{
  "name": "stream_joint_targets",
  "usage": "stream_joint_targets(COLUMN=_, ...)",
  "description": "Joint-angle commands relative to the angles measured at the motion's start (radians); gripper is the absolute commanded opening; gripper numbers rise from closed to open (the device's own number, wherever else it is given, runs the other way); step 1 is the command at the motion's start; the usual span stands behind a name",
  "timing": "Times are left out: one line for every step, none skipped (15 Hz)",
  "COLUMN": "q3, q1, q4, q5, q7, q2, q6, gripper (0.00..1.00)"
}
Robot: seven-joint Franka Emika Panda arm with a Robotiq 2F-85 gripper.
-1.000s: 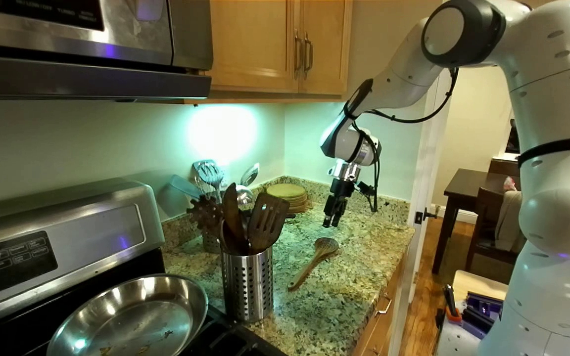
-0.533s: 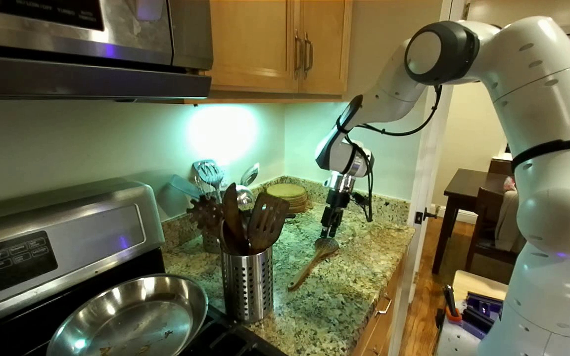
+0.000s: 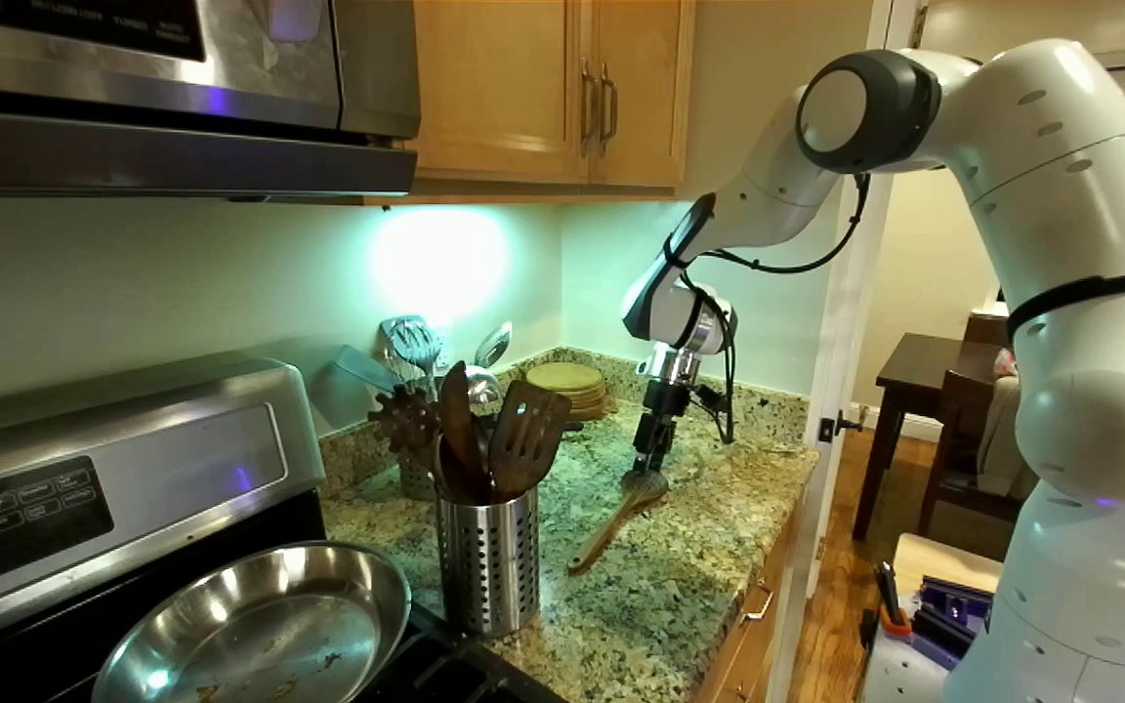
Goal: Pick up the wooden spoon from the counter and put it in the metal container
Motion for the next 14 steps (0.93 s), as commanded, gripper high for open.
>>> stream_joint_targets(q3=0.025, q1=-0.009, q4=-0.014, q5=-0.016, q7=-0.018, q2=-0.016, q6=-0.036, gripper=1.0)
stream_joint_targets(q3=0.029, q1=-0.005, q4=-0.019, q5=-0.02, q7=-0.018, q2=-0.019, q6=-0.041, gripper=1.0)
stream_joint_targets(q3=0.031, q1=-0.002, q4=-0.023, q5=-0.022, q7=-0.019, q2=-0.021, q6=-0.044, gripper=1.0)
stream_joint_targets(q3=0.033, q1=0.0, q4=-0.027, q5=-0.022, q7=-0.021, q2=-0.022, q6=-0.047, gripper=1.0)
stream_joint_targets(q3=0.034, q1=0.001, q4=-0.029, q5=-0.022, q7=-0.022, q2=-0.022, q6=-0.05, gripper=1.0)
stream_joint_targets(q3=0.033, q1=-0.001, q4=-0.032, q5=-0.021, q7=-0.022, q2=-0.02, q6=-0.052, gripper=1.0)
stream_joint_targets(q3=0.033, q1=-0.003, q4=-0.034, q5=-0.019, q7=-0.024, q2=-0.019, q6=-0.053, gripper=1.0)
stream_joint_targets(q3=0.03, q1=-0.007, q4=-0.041, q5=-0.016, q7=-0.026, q2=-0.02, q6=-0.05, gripper=1.0)
stream_joint_targets(q3=0.028, q1=-0.009, q4=-0.046, q5=-0.015, q7=-0.027, q2=-0.02, q6=-0.049, gripper=1.0)
stream_joint_targets(q3=0.026, q1=-0.013, q4=-0.054, q5=-0.012, q7=-0.029, q2=-0.022, q6=-0.044, gripper=1.0)
stream_joint_targets(q3=0.023, q1=-0.016, q4=-0.058, q5=-0.011, q7=-0.029, q2=-0.022, q6=-0.042, gripper=1.0)
stream_joint_targets(q3=0.02, q1=-0.019, q4=-0.063, q5=-0.008, q7=-0.03, q2=-0.023, q6=-0.039, gripper=0.91)
stream_joint_targets(q3=0.018, q1=-0.021, q4=-0.065, q5=-0.007, q7=-0.029, q2=-0.022, q6=-0.037, gripper=0.74)
stream_joint_targets(q3=0.016, q1=-0.023, q4=-0.067, q5=-0.006, q7=-0.029, q2=-0.022, q6=-0.037, gripper=0.67)
